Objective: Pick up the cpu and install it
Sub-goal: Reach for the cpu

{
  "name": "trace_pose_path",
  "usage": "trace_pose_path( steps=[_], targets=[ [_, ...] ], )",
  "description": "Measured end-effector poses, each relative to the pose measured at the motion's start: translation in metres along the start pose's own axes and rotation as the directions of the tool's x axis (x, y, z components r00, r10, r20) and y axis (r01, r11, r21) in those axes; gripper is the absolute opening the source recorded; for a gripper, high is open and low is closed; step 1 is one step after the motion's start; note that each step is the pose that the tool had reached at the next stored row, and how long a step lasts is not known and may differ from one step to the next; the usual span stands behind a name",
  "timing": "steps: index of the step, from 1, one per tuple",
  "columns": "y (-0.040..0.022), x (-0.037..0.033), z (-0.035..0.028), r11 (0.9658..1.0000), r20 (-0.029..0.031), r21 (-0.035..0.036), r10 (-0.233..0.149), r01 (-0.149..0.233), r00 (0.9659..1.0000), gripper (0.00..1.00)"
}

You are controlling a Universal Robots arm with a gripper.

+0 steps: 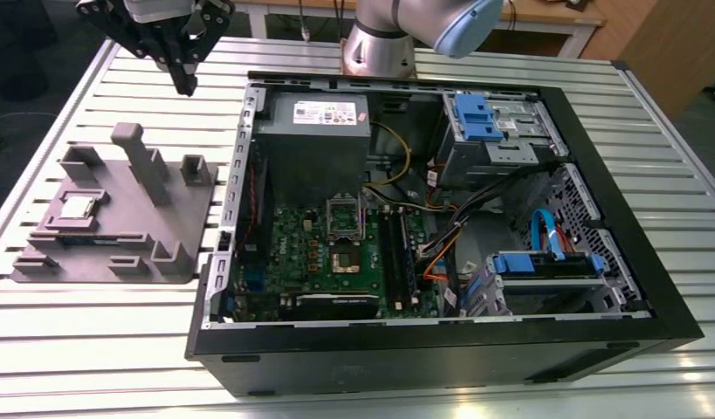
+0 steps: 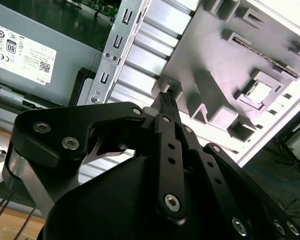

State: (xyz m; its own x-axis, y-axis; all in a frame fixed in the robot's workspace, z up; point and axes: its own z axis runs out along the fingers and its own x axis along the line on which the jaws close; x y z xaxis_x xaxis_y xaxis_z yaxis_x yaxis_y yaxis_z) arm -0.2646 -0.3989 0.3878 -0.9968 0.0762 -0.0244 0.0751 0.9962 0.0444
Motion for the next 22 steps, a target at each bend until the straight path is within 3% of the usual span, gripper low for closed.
trace_pose_path(
  steps=[5,22],
  targets=[
    [-0.0002,0.0022,-0.0001,1.0000,0.0000,0.0000,0.000,0.000,1.0000,0.10],
    [-0.0020,0.0260,-0.0001,1.0000,-0.0002,0.0000,0.000,0.000,1.0000,0.10]
  ],
)
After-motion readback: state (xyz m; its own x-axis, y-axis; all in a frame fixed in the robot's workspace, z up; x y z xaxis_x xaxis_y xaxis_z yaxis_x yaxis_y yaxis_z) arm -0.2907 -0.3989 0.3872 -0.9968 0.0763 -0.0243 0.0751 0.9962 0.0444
